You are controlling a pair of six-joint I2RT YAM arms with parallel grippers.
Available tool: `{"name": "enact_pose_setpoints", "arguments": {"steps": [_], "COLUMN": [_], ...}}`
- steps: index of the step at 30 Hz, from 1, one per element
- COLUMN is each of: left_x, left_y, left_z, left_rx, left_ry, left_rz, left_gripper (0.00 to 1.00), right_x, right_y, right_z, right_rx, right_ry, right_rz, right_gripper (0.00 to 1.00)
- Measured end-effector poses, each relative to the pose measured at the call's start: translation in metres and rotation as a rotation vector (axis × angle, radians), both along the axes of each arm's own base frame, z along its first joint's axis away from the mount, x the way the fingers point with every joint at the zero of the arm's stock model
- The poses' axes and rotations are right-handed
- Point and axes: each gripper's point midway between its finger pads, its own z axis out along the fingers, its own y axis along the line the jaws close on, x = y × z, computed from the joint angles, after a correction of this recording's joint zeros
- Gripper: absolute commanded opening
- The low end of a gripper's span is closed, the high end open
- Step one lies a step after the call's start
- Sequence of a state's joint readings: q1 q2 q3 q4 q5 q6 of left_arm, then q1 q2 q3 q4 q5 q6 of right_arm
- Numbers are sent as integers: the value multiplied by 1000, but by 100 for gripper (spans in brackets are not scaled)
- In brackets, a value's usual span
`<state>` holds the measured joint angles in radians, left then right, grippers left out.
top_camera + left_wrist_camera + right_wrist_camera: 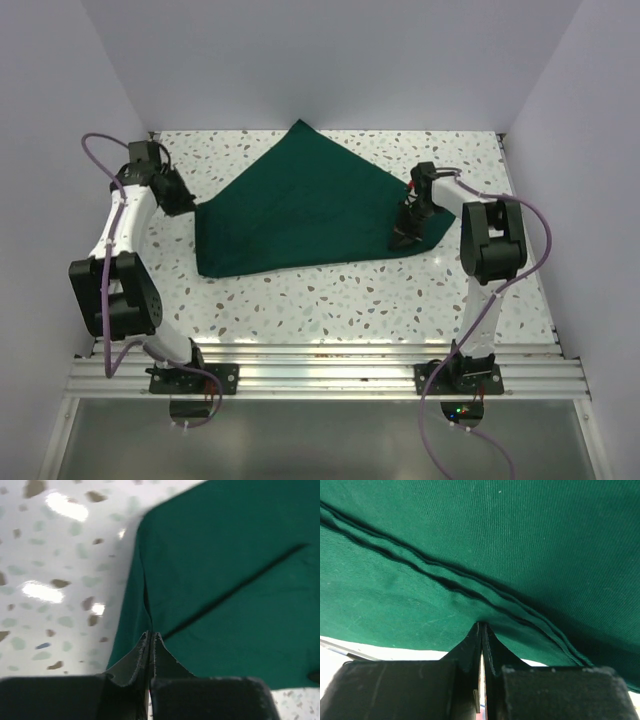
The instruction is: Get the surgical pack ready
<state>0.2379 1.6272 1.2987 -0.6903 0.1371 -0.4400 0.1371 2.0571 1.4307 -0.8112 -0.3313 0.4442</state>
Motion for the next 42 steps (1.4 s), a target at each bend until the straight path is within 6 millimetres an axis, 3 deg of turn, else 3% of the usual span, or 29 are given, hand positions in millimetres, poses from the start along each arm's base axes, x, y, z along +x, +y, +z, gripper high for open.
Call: {"name": "enact_pose_setpoints", "arguments": {"steps": [3, 7, 9, 12, 18, 20, 23, 26, 31, 42], "left_x": [14, 26, 34, 47, 63, 69, 69, 59, 50, 54], "left_y": [-36, -62, -86, -143, -279, -316, -354, -374, -382, -404], "left_z": [34, 51, 54, 56, 61, 59, 49, 30, 5, 0], "left_rx": [-35, -90, -121, -173, -253, -270, -285, -286, -290, -343], "left_ry": [-89, -123, -123, -115, -104, -107, -92, -44, 25, 43], "left_rz": [-64, -87, -118, -212, -447, -509, -575, -613, -631, -643], "left_gripper": [0, 0, 0, 0, 0, 0, 0, 0, 0, 0], "right_x": [1, 2, 1, 1, 1, 1, 1, 2, 1, 1], "right_y": [0, 0, 0, 0, 0, 1, 0, 1, 1, 2], "right_z": [0, 0, -1, -1, -1, -1, -1, -2, -1, -1], "right_rx": [-3, -3, -2, -2, 0, 0, -1, 3, 14, 20], "right_ry": [5, 15, 18, 21, 29, 31, 36, 39, 43, 45], "right_rz": [2, 2, 3, 2, 1, 1, 1, 1, -4, -5], "right_gripper": [0, 0, 0, 0, 0, 0, 0, 0, 0, 0]}}
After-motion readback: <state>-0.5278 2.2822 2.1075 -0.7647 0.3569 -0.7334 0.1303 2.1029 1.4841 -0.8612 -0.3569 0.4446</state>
